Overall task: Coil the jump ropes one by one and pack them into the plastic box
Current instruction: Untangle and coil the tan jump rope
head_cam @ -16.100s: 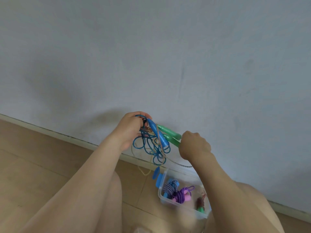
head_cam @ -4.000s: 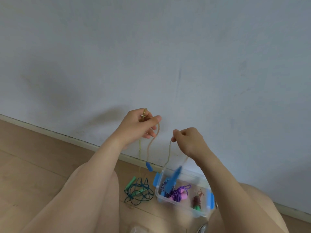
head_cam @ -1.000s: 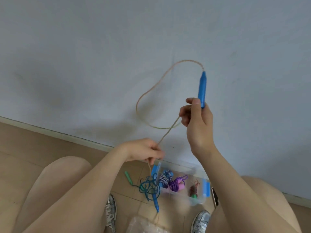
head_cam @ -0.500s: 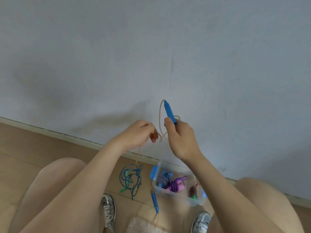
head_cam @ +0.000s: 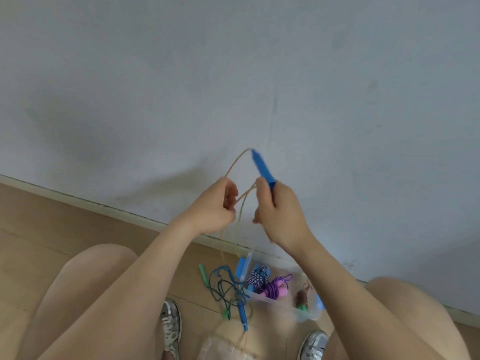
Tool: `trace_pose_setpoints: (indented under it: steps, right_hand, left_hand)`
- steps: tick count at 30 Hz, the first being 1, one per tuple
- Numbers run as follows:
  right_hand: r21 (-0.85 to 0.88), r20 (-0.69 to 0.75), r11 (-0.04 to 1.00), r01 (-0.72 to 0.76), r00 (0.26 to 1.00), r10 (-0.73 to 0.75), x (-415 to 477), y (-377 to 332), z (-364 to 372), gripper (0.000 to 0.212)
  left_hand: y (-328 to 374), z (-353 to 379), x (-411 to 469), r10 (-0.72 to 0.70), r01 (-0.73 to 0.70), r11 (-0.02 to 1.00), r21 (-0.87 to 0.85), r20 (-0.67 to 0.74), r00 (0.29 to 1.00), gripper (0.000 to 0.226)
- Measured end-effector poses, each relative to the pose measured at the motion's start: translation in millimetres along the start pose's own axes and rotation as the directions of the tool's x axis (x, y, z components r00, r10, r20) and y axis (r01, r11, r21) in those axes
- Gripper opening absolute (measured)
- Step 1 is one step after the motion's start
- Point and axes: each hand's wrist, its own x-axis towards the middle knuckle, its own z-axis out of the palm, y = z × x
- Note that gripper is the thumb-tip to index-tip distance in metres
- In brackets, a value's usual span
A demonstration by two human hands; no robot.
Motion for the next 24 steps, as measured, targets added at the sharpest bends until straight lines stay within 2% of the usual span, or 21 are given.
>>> trace_pose_setpoints:
  steps: [3, 6, 8, 10, 13, 15, 18, 20, 22, 24]
  right_hand:
    - [0.174, -0.241, 0.983, 0.064, 0.970, -0.021, 7, 4, -7, 0.046]
    - [0.335, -0.299, 0.941, 0.040, 0.952, 0.066, 10, 10, -5, 0.042]
    - [0.373, -0.252, 0.927, -0.035, 0.958, 0.137, 11, 16, 0, 0.039]
    - [0.346, -0.164, 0.930, -0.123, 0.968, 0.189, 11, 23, 6, 0.040]
    - [0.288, 0.009, 0.929, -0.231, 0.971, 0.239, 4, 27, 17, 0.045]
    - [0.328, 0.137, 0.896, -0.300, 0.953, 0.269, -3, 24, 24, 0.048]
    - [0.402, 0.344, 0.833, -0.379, 0.906, 0.246, -12, 10, 26, 0.036]
    - [0.496, 0.391, 0.764, -0.412, 0.892, 0.228, -13, 3, 25, 0.036]
    - [0.563, 0.352, 0.718, -0.409, 0.905, 0.239, -11, 0, 26, 0.043]
    - [0.601, 0.285, 0.704, -0.378, 0.924, 0.253, -8, -2, 25, 0.041]
  left_hand:
    - [-26, 9, 4, -0.142, 0.110, 0.962, 0.251, 0.113, 0.983, 0.019]
    - [-38, 12, 3, -0.249, 0.191, 0.924, 0.331, 0.143, 0.958, 0.022]
    - [-30, 11, 1, -0.212, 0.190, 0.960, 0.207, 0.090, 0.973, 0.022]
    - [-11, 10, -3, -0.140, 0.141, 0.990, -0.031, 0.034, 0.990, 0.011]
    - [21, 5, -10, -0.061, 0.045, 0.932, -0.360, -0.033, 0.998, 0.015]
    - [32, 2, -10, -0.024, -0.039, 0.872, -0.487, -0.124, 0.992, 0.017]
    - [31, -7, -10, -0.035, -0.117, 0.869, -0.480, -0.297, 0.954, 0.018]
    - [26, -10, -9, -0.059, -0.106, 0.889, -0.446, -0.341, 0.938, 0.017]
    - [20, -9, -10, -0.134, -0.026, 0.864, -0.502, -0.279, 0.951, 0.025]
    - [18, -2, -11, -0.208, 0.109, 0.817, -0.566, -0.113, 0.972, 0.044]
